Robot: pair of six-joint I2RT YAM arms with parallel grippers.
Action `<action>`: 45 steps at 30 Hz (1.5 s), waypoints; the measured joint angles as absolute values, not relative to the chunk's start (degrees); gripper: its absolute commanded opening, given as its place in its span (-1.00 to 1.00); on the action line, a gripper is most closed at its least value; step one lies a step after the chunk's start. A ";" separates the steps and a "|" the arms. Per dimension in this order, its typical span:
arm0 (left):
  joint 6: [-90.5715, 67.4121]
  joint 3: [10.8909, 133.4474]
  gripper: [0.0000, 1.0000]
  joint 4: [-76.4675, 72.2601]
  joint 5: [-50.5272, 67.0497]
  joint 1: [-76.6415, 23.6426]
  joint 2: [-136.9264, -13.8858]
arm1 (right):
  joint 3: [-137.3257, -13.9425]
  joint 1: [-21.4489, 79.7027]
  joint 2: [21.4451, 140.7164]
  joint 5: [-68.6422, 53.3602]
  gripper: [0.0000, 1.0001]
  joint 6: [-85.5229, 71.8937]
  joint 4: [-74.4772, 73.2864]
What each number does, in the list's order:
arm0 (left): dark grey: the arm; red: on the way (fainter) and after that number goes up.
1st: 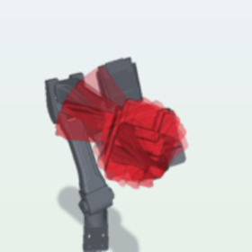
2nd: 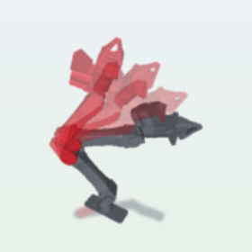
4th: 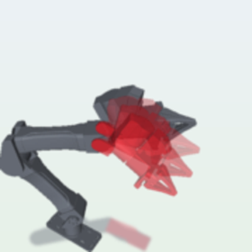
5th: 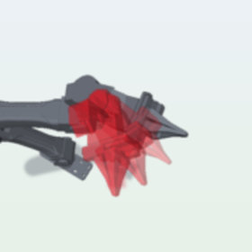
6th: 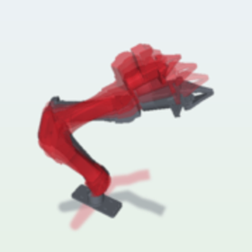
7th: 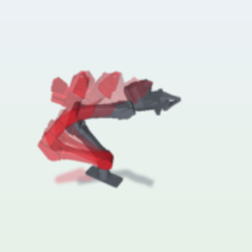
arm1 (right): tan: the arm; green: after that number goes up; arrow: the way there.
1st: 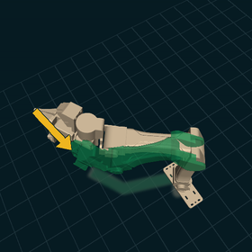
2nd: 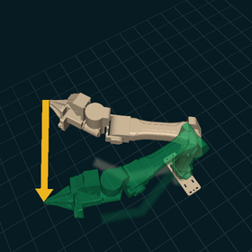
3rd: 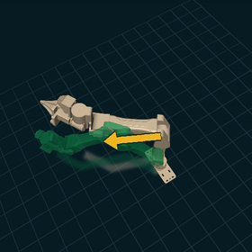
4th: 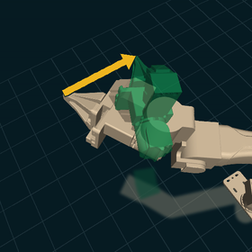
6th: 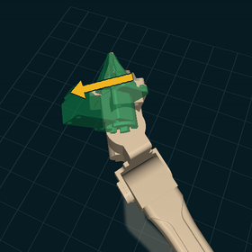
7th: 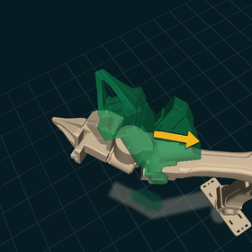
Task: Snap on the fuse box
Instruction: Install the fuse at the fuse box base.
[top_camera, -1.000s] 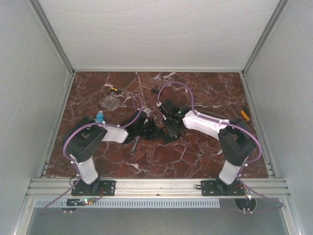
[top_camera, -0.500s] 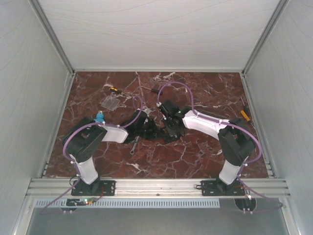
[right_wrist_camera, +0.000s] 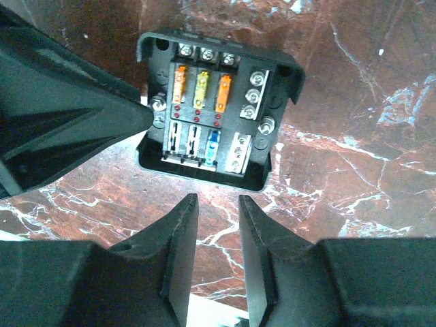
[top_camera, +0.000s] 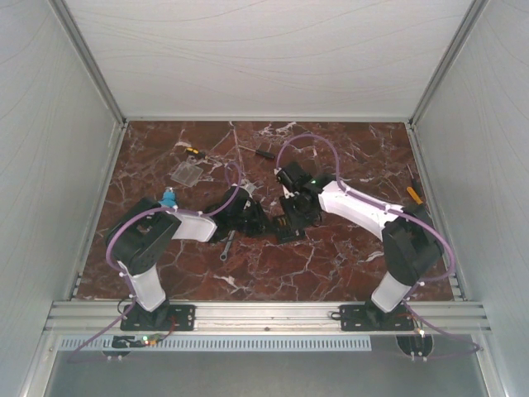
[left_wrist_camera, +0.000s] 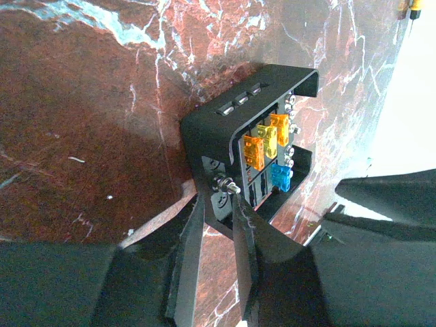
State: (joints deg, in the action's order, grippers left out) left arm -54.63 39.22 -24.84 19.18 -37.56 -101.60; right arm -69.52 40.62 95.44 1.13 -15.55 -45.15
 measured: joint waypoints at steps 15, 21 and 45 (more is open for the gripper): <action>-54.06 38.83 -0.53 -23.40 18.46 -37.54 -101.25 | -73.06 38.17 101.84 -2.79 -0.68 -18.98 -45.50; -54.00 38.65 -0.53 -23.07 18.39 -37.56 -101.16 | -73.06 38.20 103.39 -2.57 -0.79 -19.40 -45.87; -54.19 38.15 -0.48 -23.81 18.50 -37.82 -100.22 | -74.98 38.20 104.77 -1.06 -1.00 -19.88 -46.24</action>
State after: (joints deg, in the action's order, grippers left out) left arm -54.19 38.15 -23.81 18.50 -37.82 -100.22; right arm -74.98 38.20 104.77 -1.06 -19.88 -46.24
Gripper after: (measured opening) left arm 0.256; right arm 0.003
